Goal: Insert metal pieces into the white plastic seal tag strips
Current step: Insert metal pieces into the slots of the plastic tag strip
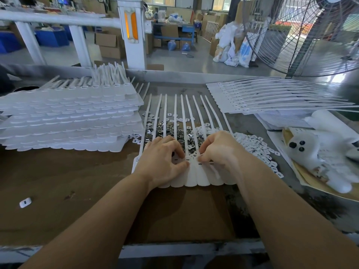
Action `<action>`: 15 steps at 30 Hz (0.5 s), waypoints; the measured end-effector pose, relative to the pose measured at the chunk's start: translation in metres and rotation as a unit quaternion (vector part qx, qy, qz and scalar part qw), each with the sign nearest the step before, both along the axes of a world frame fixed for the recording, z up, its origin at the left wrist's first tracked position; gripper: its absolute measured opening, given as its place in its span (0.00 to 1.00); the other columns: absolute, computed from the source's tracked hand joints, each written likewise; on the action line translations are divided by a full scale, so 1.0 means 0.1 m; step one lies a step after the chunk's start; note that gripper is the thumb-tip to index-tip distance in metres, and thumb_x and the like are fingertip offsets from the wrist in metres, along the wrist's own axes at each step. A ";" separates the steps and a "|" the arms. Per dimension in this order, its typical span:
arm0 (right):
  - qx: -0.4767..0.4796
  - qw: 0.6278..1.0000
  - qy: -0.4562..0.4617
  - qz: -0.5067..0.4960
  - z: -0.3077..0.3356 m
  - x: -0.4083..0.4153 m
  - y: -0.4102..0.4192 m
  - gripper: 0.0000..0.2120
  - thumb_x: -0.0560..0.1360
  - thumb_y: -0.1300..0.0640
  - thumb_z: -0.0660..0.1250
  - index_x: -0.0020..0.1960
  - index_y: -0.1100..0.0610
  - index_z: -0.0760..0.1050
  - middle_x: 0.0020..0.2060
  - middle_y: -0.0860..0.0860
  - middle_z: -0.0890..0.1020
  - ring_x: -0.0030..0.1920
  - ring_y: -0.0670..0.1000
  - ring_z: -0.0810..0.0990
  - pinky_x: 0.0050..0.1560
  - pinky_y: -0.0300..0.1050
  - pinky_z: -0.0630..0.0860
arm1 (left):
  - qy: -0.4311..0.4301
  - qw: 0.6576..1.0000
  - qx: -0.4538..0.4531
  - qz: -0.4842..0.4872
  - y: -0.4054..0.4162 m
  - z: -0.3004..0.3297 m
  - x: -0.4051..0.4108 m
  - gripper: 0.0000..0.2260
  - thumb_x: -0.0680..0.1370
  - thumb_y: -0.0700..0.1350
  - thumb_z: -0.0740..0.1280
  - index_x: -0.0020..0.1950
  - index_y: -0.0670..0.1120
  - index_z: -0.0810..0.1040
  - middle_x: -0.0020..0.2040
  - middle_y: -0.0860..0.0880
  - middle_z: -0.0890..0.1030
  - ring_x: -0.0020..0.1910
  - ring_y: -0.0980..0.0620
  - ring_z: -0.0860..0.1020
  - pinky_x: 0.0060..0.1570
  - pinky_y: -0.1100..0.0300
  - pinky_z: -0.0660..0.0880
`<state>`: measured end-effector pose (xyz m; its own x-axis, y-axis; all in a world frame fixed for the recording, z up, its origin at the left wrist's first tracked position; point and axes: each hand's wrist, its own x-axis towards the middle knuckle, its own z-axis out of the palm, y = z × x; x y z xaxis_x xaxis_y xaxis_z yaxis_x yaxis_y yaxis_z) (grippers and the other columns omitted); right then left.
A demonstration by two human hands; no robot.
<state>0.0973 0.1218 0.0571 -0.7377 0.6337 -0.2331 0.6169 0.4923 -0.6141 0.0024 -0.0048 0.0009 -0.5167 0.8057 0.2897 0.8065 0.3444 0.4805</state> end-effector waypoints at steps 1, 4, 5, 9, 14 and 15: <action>0.004 1.000 -0.004 0.003 0.00 -0.01 0.00 0.08 0.69 0.61 0.74 0.35 0.54 0.76 0.32 0.45 0.74 0.32 0.42 0.71 0.40 0.39 0.71 | 0.000 1.000 0.000 0.000 0.00 0.00 0.00 0.06 0.72 0.55 0.68 0.43 0.56 0.73 0.52 0.55 0.75 0.55 0.54 0.68 0.60 0.57 0.62; 0.004 1.000 -0.009 0.007 0.01 0.01 0.01 0.07 0.68 0.60 0.75 0.36 0.55 0.77 0.35 0.47 0.78 0.34 0.44 0.75 0.38 0.39 0.73 | 0.001 1.000 0.001 0.000 -0.01 0.00 0.01 0.06 0.72 0.55 0.68 0.43 0.56 0.73 0.52 0.55 0.75 0.55 0.54 0.68 0.60 0.58 0.61; -0.001 1.000 -0.005 0.007 0.01 0.03 0.01 0.05 0.68 0.60 0.75 0.38 0.55 0.78 0.37 0.49 0.79 0.35 0.46 0.76 0.36 0.38 0.73 | 0.001 1.000 0.003 0.001 -0.01 0.00 0.01 0.06 0.72 0.55 0.68 0.43 0.56 0.73 0.52 0.56 0.75 0.55 0.55 0.68 0.60 0.58 0.61; 0.013 0.998 0.066 -0.007 -0.05 0.09 0.09 0.04 0.70 0.63 0.72 0.44 0.57 0.81 0.39 0.51 0.81 0.36 0.46 0.78 0.36 0.38 0.74 | 0.004 1.000 0.000 0.003 0.00 0.00 0.00 0.06 0.72 0.55 0.67 0.44 0.55 0.74 0.52 0.57 0.74 0.55 0.56 0.68 0.58 0.60 0.60; 0.110 0.984 0.112 -0.084 -0.16 0.11 0.26 0.05 0.73 0.62 0.69 0.46 0.54 0.80 0.47 0.51 0.83 0.47 0.50 0.80 0.55 0.51 0.76 | 0.000 1.000 0.000 -0.001 0.00 0.01 0.00 0.07 0.73 0.55 0.67 0.46 0.54 0.75 0.53 0.56 0.74 0.56 0.55 0.68 0.58 0.60 0.59; 0.120 0.983 0.107 -0.086 -0.17 0.11 0.29 0.05 0.73 0.62 0.69 0.46 0.54 0.80 0.47 0.51 0.83 0.48 0.50 0.80 0.56 0.51 0.76 | -0.001 1.000 -0.001 -0.001 0.00 0.01 0.00 0.07 0.73 0.55 0.68 0.46 0.54 0.75 0.53 0.56 0.74 0.56 0.55 0.67 0.58 0.61 0.59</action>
